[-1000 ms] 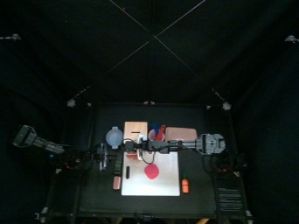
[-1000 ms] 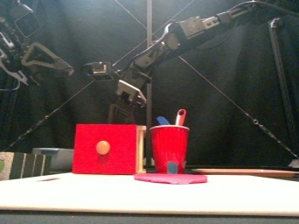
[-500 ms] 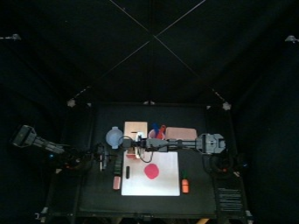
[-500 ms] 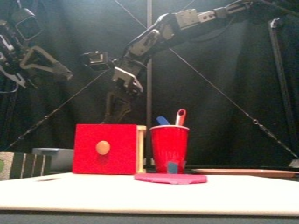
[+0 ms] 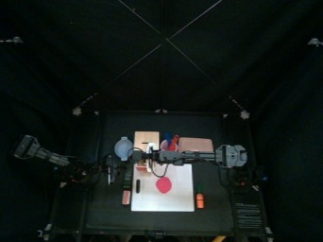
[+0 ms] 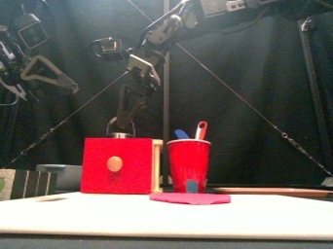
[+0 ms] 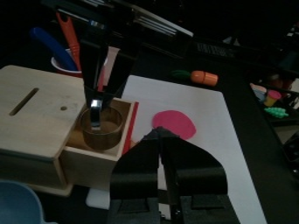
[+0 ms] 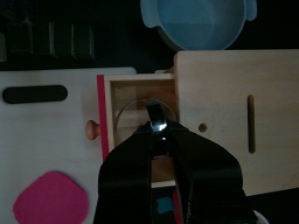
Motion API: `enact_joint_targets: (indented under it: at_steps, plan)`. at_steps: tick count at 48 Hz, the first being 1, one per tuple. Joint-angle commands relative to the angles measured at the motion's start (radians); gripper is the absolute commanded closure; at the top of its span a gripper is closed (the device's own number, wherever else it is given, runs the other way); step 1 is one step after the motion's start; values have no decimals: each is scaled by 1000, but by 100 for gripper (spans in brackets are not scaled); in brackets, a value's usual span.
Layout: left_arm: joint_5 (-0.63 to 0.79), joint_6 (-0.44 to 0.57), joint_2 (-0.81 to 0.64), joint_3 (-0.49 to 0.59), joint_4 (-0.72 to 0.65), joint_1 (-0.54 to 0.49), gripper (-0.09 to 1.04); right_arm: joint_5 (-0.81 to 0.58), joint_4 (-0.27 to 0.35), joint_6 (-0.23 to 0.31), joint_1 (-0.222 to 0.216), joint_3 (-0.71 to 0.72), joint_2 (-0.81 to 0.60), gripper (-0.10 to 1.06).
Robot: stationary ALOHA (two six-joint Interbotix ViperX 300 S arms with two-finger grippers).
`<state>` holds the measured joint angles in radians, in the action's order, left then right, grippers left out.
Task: Get the cutter from the drawer then cut the dough then place the extra dough in the bowl
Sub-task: Place the cutter on the board
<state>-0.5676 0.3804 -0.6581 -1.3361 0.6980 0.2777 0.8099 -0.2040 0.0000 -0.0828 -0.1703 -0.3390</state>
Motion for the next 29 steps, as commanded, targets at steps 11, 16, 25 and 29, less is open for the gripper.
enact_joint_targets:
  at_steps: [11,16,25,29]
  plan:
    - [-3,2,2,9,2,0,61,63,-5,25,23,41,195,52]
    - [-3,2,2,9,2,-5,61,67,-3,37,38,103,252,52]
    - [-3,3,2,9,2,-15,61,67,-6,109,77,290,380,52]
    - [-3,3,2,8,3,-25,61,64,-14,164,94,379,436,52]
